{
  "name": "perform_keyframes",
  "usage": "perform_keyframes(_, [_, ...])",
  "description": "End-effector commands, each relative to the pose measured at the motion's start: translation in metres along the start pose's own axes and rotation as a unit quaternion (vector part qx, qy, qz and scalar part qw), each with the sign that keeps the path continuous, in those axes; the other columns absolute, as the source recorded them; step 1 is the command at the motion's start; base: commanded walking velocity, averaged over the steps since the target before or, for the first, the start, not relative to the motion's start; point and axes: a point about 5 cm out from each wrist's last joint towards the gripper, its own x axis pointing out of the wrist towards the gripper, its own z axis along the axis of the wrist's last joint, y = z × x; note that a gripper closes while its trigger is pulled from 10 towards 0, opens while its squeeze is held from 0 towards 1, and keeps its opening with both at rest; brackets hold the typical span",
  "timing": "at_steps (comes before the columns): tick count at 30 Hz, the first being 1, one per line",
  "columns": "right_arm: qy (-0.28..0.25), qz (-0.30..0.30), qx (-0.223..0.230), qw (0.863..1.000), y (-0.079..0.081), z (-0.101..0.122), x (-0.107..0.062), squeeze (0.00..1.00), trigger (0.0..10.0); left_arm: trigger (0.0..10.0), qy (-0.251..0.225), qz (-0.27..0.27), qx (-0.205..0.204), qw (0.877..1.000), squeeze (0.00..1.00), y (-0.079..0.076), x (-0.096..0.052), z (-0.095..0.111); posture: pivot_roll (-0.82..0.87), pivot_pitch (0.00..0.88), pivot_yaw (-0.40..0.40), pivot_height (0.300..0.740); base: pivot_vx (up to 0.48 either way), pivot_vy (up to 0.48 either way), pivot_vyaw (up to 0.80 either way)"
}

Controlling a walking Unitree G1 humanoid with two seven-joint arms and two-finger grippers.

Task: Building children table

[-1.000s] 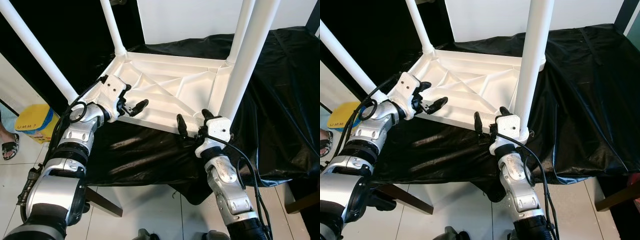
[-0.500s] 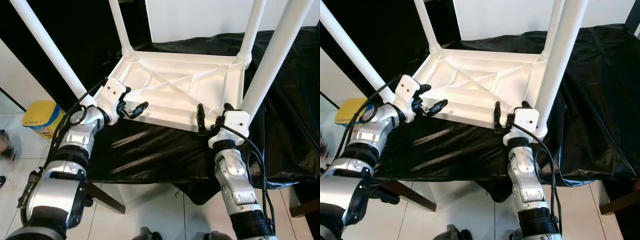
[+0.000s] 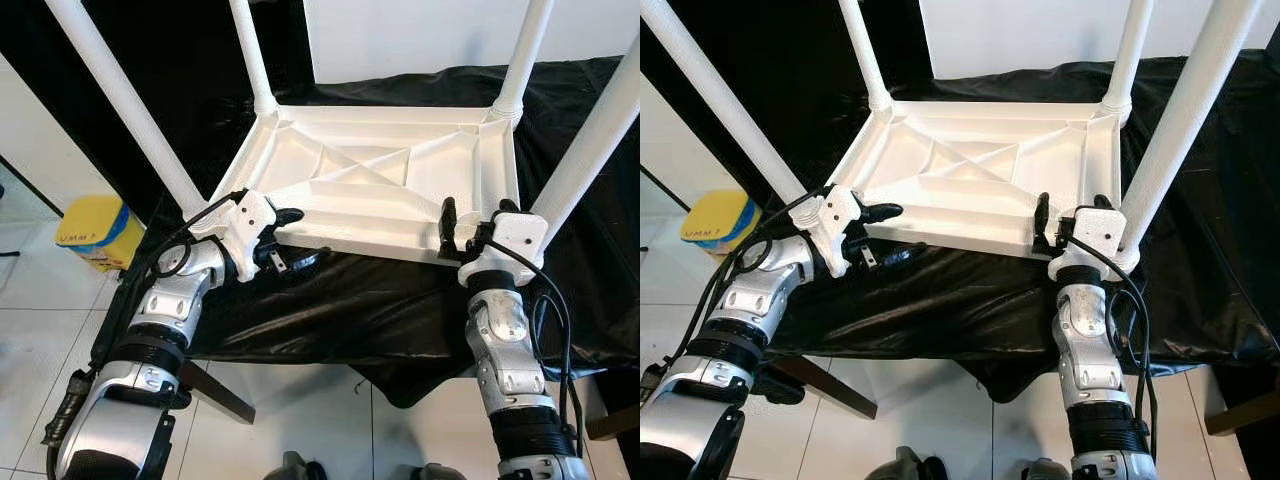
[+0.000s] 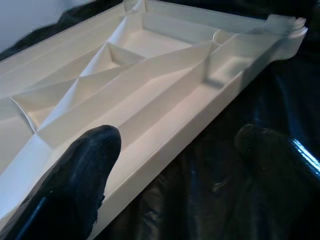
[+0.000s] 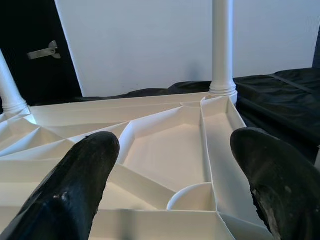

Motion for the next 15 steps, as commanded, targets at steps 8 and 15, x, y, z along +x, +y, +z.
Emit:
perform_keyframes(8, [0.026,-0.056,-0.025,0.998,-0.04,-0.013,0.002,0.0,10.0,10.0,0.003,-0.016,-0.037,0.999,0.0,-0.004,-0.026,0.002,-0.12,0.089,0.122,0.74,0.0,0.0,0.0])
perform_keyframes(15, [0.037,-0.043,-0.037,0.998,-0.054,-0.016,0.014,0.0,10.0,10.0,-0.014,0.0,-0.076,0.997,0.0,0.0,-0.053,0.008,-0.11,0.086,0.099,0.74,0.0,0.0,0.0])
